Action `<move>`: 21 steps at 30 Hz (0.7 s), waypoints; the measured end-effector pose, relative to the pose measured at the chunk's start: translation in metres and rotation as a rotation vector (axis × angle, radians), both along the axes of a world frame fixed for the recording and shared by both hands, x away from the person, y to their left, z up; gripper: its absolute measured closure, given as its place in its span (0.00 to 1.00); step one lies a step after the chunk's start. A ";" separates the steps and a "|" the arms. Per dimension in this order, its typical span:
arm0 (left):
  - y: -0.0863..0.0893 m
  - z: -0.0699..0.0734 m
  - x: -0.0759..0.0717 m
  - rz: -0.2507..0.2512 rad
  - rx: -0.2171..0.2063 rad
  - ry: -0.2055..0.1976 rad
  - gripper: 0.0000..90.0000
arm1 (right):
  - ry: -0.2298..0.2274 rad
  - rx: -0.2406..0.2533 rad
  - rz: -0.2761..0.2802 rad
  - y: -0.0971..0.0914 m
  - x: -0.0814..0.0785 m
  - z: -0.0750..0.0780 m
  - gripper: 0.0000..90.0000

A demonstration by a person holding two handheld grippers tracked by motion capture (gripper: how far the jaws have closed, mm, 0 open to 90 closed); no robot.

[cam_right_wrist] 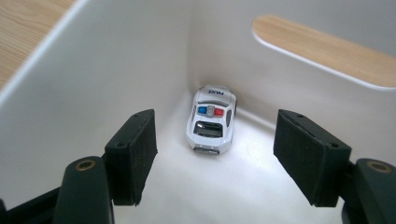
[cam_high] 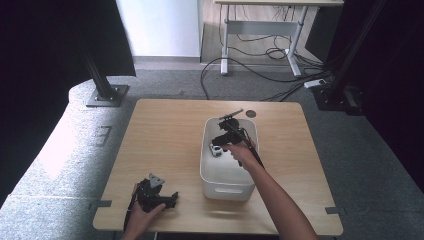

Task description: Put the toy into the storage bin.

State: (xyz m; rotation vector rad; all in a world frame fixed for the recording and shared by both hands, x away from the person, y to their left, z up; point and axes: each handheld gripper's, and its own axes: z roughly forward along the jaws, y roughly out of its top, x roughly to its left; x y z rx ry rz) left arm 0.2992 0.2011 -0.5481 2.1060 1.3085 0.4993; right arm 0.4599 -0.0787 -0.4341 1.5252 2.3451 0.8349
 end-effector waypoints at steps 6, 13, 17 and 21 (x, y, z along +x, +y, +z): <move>0.000 0.000 0.000 0.000 0.000 0.000 0.02 | -0.058 0.035 0.023 -0.013 -0.016 0.017 0.33; 0.000 0.000 0.000 -0.002 0.001 0.002 0.02 | -0.132 0.071 0.044 -0.032 -0.034 0.035 0.34; 0.000 0.000 0.000 -0.001 0.001 0.002 0.02 | -0.172 0.089 0.047 -0.042 -0.046 0.044 0.34; 0.000 0.000 0.000 -0.001 0.001 0.002 0.02 | -0.203 0.107 0.040 -0.055 -0.056 0.051 0.34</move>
